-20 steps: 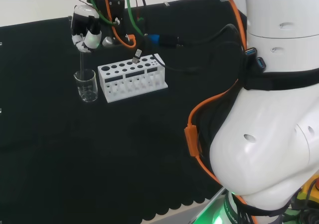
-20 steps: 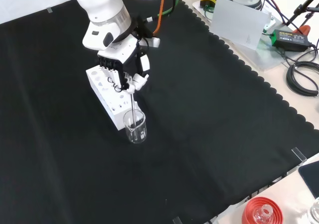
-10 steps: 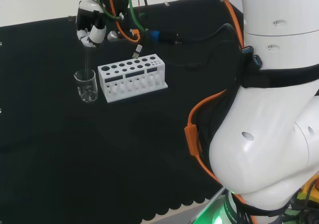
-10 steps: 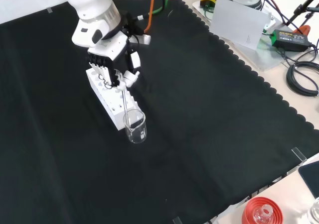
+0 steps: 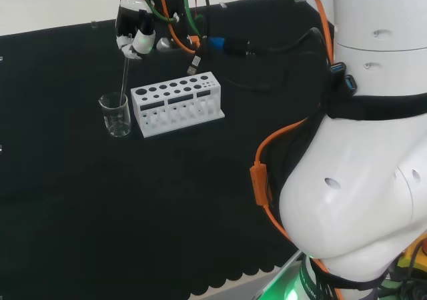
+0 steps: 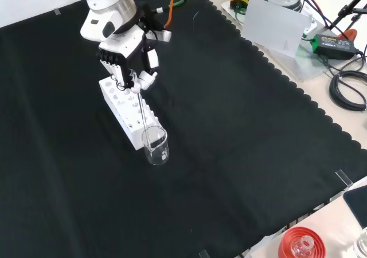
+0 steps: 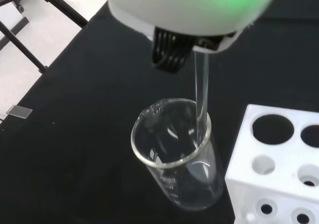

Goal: Stir in the beaker to the left of the white test tube rack with the glass rod.

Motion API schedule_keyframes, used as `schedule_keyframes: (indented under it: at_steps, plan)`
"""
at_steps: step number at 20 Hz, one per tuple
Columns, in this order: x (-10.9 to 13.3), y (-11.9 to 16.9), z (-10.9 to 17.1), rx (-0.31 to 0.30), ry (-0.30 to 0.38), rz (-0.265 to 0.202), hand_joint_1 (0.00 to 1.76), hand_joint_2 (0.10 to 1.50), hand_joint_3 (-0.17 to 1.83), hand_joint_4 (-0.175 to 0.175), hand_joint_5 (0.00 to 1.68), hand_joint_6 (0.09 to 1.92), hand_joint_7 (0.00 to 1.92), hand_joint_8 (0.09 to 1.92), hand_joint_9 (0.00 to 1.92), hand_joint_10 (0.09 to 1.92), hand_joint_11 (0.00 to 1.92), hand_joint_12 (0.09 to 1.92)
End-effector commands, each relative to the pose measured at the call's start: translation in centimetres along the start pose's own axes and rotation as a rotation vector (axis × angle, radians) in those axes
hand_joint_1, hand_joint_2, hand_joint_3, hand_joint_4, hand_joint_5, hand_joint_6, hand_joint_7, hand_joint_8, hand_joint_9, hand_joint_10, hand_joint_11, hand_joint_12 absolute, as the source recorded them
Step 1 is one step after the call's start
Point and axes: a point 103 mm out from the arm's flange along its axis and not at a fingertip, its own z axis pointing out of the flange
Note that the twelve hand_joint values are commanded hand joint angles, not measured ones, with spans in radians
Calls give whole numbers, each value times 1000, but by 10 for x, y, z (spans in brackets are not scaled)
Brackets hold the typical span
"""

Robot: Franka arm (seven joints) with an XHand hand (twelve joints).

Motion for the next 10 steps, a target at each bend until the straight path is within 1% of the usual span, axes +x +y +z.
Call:
schedule_keyframes:
  at_steps: [1, 6, 10]
  plan:
    - [14, -4, 7, 10, -13, -3, 1340, 473, 966, -175, 1233, 713, 1454, 687, 1671, 522, 1617, 591]
    - [32, 0, 18, 28, -15, -24, 1340, 473, 966, -175, 1233, 712, 1455, 686, 1671, 522, 1616, 591]
    - [41, 5, 24, 38, -12, -37, 1340, 473, 966, -175, 1233, 712, 1455, 685, 1672, 521, 1616, 591]
